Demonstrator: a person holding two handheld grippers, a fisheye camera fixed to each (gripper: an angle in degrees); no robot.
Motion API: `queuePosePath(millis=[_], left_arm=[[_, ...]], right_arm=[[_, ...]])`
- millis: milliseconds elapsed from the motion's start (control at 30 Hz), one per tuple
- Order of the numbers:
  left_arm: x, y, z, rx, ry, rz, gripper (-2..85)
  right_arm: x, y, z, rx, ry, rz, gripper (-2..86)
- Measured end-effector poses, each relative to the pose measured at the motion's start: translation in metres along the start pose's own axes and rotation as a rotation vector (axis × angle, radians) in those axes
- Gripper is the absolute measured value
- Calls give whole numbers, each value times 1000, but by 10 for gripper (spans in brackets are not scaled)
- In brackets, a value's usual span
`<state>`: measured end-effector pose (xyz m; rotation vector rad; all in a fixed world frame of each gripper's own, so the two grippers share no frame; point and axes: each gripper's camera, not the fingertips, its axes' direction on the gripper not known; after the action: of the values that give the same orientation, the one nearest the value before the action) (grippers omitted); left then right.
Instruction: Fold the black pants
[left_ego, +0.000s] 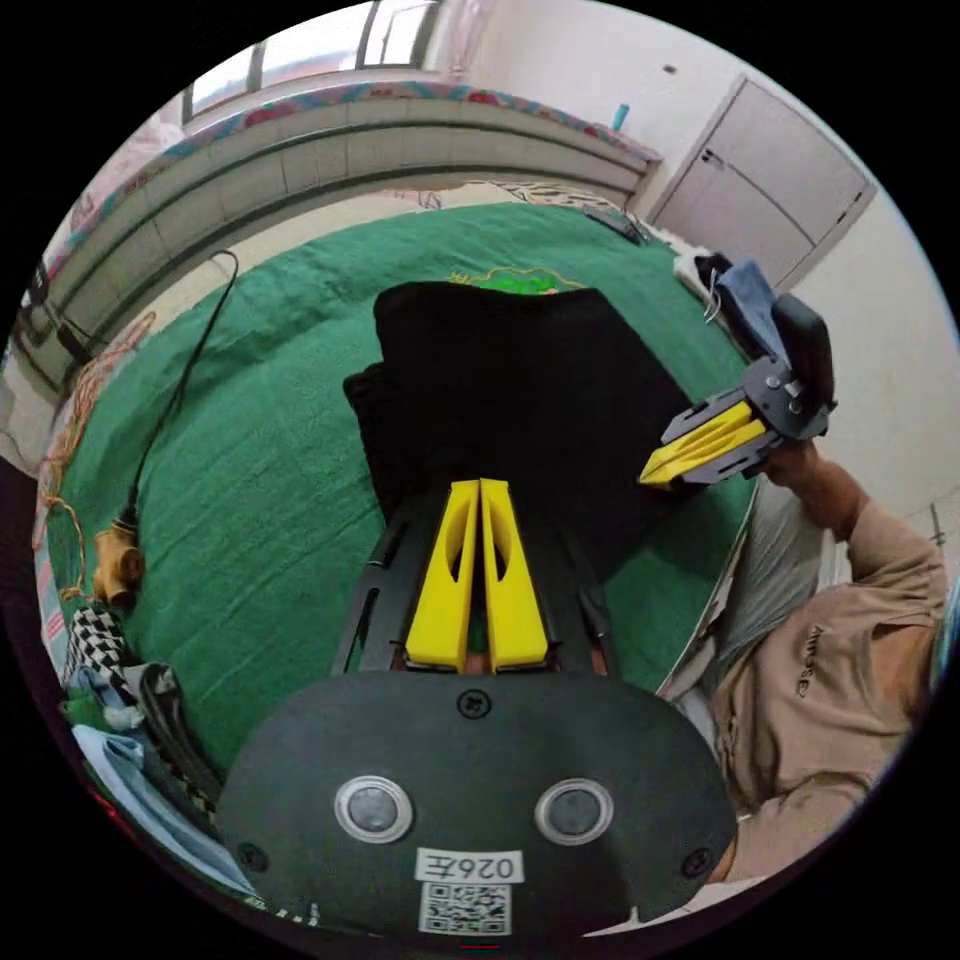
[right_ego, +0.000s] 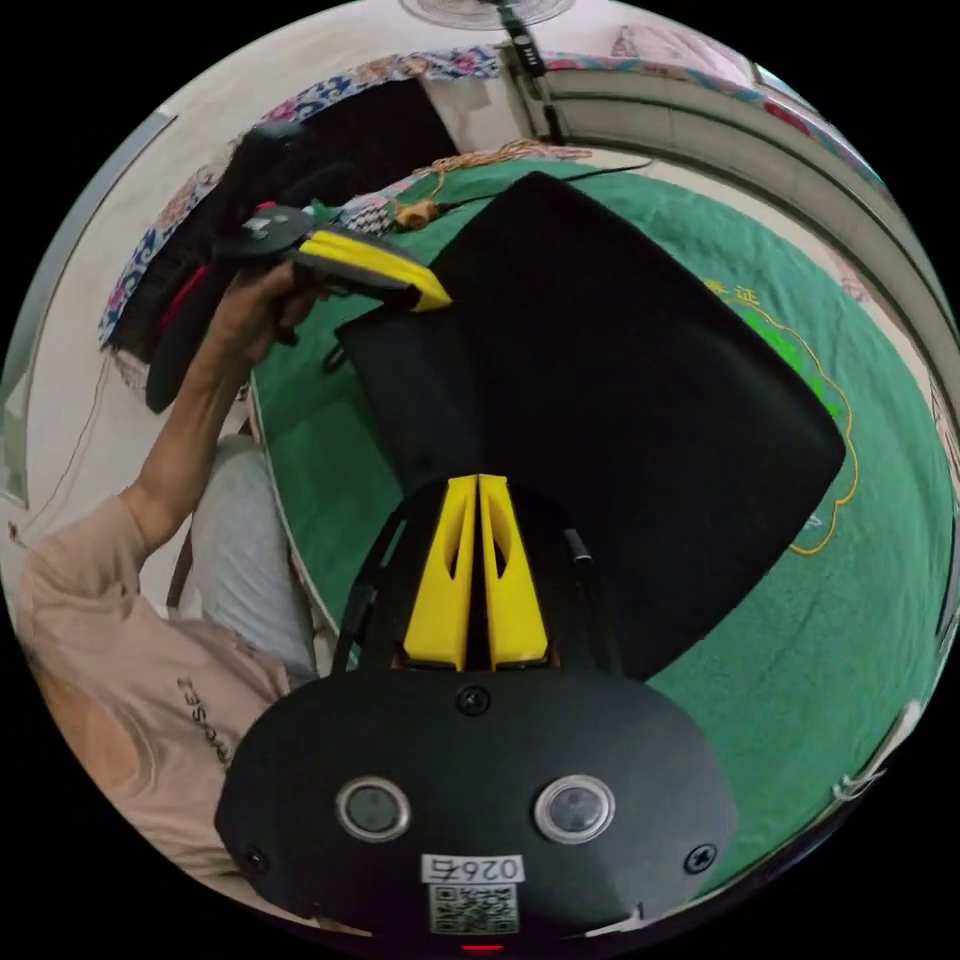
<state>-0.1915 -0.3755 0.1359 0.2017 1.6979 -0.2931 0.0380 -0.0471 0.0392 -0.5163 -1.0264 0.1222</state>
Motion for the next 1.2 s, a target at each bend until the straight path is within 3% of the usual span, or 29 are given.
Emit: queuePosePath(millis=[233,367,467,533,667,767,867,933,1000,1067,1200], left_arm=[[57,23,-15,251,-7,253,-10],[98,24,37,80,-278,428,-10],[98,26,97,-132,-396,459,-10],[96,33,100,-51,-409,438,-10],[81,27,96,-86,-328,368,-9],[67,29,74,15,-365,306,-6],[41,38,37,225,-406,188,-1],[19,45,19,345,-380,94,7],[-15,52,11,437,-311,-17,77],[-44,52,14,439,-217,-96,148],[-98,47,39,404,77,-207,201]], right_arm=[[29,47,-73,189,-66,30,-9],[36,57,-77,189,-104,1,-10],[27,50,-48,28,-60,-38,-10],[11,43,-15,-138,94,-95,-9],[-14,52,-19,-123,311,-221,-10],[-16,56,-37,-136,375,-243,-11],[1,62,-83,-38,340,-191,-12],[38,75,-129,116,250,-33,-8],[74,89,-160,214,177,103,-1],[111,104,-184,266,99,236,26],[179,134,-217,297,-75,446,89]])
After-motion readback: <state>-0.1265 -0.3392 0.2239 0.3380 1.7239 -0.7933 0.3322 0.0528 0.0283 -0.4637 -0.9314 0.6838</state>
